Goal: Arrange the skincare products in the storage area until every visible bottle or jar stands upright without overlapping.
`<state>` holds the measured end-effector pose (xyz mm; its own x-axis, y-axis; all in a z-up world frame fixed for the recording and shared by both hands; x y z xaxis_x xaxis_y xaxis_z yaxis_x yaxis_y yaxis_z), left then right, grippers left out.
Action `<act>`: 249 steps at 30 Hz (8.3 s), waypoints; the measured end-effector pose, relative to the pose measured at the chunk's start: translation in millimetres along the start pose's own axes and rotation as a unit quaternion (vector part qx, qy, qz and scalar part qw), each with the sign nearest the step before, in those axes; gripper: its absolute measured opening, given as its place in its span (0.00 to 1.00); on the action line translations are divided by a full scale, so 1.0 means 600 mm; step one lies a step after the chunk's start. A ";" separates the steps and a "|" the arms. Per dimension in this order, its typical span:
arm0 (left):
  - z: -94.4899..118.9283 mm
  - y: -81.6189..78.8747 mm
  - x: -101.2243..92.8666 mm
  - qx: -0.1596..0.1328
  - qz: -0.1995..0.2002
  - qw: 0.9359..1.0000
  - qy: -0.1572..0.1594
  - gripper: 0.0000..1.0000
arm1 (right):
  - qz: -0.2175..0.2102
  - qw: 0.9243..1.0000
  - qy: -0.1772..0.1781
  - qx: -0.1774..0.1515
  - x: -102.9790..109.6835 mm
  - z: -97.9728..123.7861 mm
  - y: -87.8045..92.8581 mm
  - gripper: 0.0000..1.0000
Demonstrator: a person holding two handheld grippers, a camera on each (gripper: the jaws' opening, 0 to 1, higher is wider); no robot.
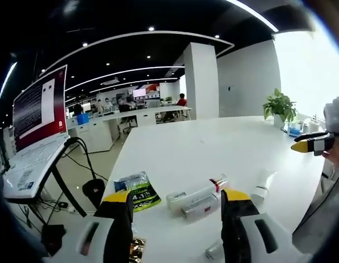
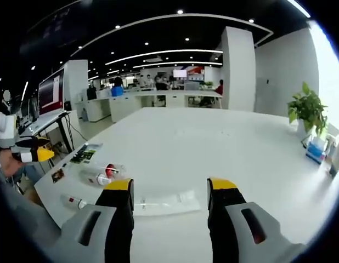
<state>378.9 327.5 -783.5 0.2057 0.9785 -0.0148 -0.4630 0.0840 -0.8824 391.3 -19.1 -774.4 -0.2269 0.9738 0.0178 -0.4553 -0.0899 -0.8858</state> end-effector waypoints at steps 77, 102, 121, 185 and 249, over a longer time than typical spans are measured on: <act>-0.222 0.062 -0.327 0.266 -0.247 0.889 0.281 0.54 | 0.051 0.997 0.026 0.056 -0.004 -0.008 0.018 0.49; -0.187 0.104 -0.327 0.301 -0.243 0.889 0.246 0.29 | 0.052 0.995 0.029 0.082 -0.007 -0.013 0.030 0.48; -0.094 0.149 -0.306 0.290 -0.252 0.887 0.258 0.29 | 0.071 0.988 -0.028 0.133 0.028 -0.031 0.062 0.46; -0.075 0.181 -0.263 0.233 -0.316 0.850 0.351 0.29 | -0.030 0.957 -0.174 0.228 0.037 -0.069 0.119 0.47; -0.077 0.181 -0.257 0.209 -0.300 0.859 0.357 0.33 | -0.181 0.910 -0.367 0.063 0.112 -0.022 0.015 0.07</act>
<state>336.6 176.8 -899.1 0.9233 0.3826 -0.0331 -0.3277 0.7400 -0.5873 383.4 48.3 -787.1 -0.5352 0.5464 0.6443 -0.6997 0.1406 -0.7005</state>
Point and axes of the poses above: the point that each gripper's makers call its tool centre point, and the gripper's own axes: z roughly backward along the fingers, x roughly to its left, y roughly out of its underside, the point moved 6 cm from there along z, roughly backward along the fingers, and after that the axes turned 6 degrees about x, right-handed, at the moved point
